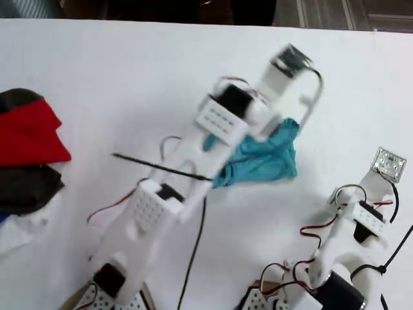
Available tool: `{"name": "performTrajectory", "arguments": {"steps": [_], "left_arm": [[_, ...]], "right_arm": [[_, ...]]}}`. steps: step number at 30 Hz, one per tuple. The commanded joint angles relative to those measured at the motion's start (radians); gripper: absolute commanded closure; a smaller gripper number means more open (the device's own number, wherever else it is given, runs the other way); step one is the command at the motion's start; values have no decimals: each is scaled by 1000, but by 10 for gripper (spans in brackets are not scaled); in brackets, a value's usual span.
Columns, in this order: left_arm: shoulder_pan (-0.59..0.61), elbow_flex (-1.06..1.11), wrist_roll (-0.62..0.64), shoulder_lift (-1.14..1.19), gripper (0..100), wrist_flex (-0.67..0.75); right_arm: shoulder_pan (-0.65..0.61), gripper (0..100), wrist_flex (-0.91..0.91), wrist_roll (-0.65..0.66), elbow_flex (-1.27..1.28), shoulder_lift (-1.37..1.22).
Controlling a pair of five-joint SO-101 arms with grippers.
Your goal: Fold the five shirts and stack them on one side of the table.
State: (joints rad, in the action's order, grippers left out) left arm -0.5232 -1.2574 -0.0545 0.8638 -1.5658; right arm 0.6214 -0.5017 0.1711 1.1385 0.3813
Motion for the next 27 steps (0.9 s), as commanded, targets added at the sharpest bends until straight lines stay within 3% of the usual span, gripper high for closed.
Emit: {"name": "performTrajectory", "arguments": {"steps": [1,2,3,12,27], "left_arm": [[103,-67,-12,-52,924,-52],[123,-48,-11,-52,998,-57],[138,-18,-11,-52,963,-58],[150,318,-5,-52,972,92],[-68,377,-3,-69,972,61]], "right_arm": [[-16,978,15,-2,-9,38],[-16,978,15,-2,-9,38],[-18,978,15,-2,-9,38],[-19,978,15,-2,-9,38],[-12,978,15,-2,-9,38]]}}
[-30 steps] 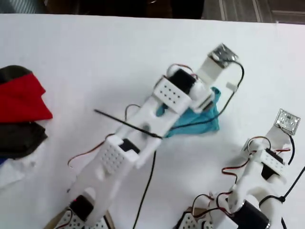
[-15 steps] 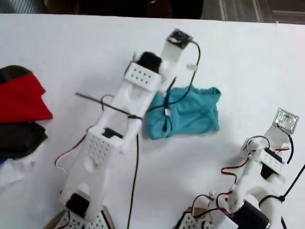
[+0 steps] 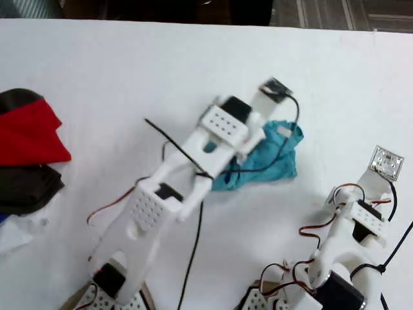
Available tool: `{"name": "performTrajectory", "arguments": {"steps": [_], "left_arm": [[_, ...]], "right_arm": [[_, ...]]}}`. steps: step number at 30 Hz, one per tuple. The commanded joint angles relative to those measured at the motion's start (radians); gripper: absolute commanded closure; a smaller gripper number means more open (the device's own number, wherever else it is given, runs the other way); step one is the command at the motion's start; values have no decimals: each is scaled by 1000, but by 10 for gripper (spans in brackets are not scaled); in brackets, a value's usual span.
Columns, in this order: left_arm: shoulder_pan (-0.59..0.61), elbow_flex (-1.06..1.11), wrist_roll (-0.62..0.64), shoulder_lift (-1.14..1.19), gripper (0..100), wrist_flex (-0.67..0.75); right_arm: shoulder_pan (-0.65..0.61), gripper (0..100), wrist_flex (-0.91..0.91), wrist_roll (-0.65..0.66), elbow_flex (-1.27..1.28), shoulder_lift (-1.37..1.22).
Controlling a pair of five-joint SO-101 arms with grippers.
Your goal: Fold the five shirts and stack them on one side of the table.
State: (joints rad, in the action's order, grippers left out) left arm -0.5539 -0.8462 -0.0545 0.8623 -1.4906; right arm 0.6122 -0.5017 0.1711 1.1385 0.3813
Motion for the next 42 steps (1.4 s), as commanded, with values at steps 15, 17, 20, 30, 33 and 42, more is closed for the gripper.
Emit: {"name": "performTrajectory", "arguments": {"steps": [15,17,20,30,33,42], "left_arm": [[-35,-361,-5,-58,972,-175],[15,-332,-3,-29,972,-123],[52,-308,-3,35,972,-83],[-52,-355,-2,176,972,-112],[-98,-409,57,170,972,-164],[-127,-550,77,170,972,-293]], "right_arm": [[13,978,28,-9,-9,36],[13,978,28,-9,-9,36],[12,978,28,-9,-9,36],[10,978,28,-9,-9,36],[12,978,28,-9,-9,36],[15,978,28,-9,-9,36]]}}
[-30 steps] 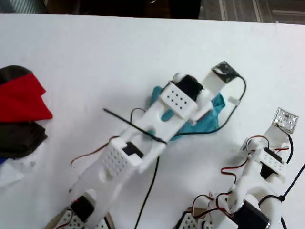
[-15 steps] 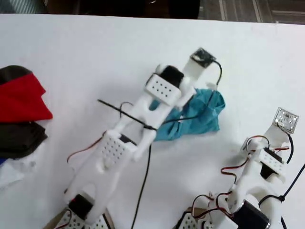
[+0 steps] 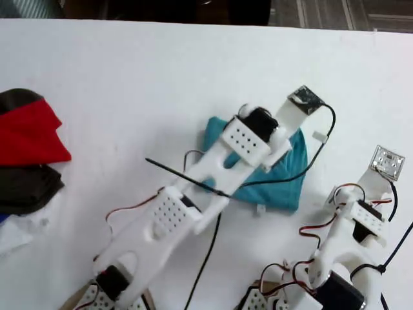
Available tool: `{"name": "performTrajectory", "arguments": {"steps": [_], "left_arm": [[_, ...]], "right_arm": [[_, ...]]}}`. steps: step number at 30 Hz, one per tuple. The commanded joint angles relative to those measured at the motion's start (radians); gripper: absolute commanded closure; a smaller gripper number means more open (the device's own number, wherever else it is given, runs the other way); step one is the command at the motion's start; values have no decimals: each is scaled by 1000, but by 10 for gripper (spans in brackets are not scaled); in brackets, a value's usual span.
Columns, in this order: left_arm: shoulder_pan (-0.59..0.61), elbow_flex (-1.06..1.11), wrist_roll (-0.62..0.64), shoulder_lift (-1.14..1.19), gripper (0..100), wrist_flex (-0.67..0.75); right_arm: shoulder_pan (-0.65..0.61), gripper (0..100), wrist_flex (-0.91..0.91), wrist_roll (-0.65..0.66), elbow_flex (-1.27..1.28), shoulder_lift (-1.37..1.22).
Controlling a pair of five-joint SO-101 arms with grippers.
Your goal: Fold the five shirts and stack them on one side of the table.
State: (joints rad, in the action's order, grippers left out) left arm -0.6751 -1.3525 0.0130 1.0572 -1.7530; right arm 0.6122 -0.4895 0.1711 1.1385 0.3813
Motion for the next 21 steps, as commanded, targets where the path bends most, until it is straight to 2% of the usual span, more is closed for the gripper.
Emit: {"name": "performTrajectory", "arguments": {"steps": [1,9,12,21], "left_arm": [[-2,-44,8,-26,972,-31],[138,-73,12,-17,972,41],[153,-81,12,23,972,49],[23,-81,14,74,972,15]], "right_arm": [[15,978,16,-9,-9,36],[12,978,16,-9,-9,36],[12,978,16,-9,-9,36],[12,978,16,-9,-9,36]]}}
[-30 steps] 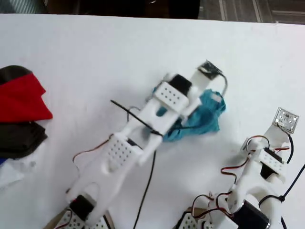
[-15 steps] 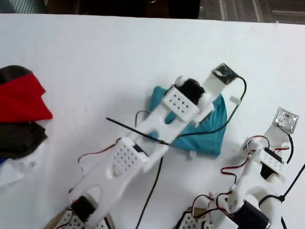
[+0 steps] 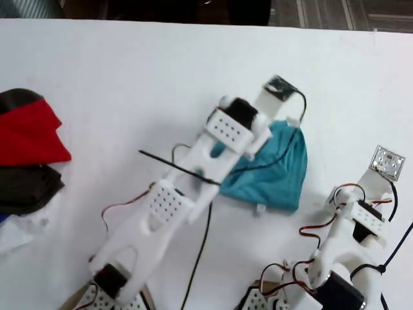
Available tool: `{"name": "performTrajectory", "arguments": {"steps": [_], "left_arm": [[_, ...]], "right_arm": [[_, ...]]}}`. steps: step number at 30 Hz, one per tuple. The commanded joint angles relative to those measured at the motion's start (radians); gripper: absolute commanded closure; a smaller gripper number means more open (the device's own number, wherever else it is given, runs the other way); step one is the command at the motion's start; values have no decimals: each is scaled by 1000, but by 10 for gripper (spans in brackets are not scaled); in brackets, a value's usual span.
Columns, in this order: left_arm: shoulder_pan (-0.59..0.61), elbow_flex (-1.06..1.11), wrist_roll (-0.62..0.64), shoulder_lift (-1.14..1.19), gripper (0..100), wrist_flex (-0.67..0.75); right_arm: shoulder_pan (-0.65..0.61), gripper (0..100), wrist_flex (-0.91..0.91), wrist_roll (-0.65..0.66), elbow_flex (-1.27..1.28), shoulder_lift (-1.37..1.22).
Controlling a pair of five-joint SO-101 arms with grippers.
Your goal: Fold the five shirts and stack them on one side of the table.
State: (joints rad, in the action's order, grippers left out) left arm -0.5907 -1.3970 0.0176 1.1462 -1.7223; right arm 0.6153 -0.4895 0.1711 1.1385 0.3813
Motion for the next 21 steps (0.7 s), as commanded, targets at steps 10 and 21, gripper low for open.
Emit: {"name": "performTrajectory", "arguments": {"steps": [10,21], "left_arm": [[-172,-38,6,-31,972,-51],[46,-38,2,-31,972,-11]], "right_arm": [[16,978,16,-11,-9,38],[10,978,16,-11,-9,36]]}}
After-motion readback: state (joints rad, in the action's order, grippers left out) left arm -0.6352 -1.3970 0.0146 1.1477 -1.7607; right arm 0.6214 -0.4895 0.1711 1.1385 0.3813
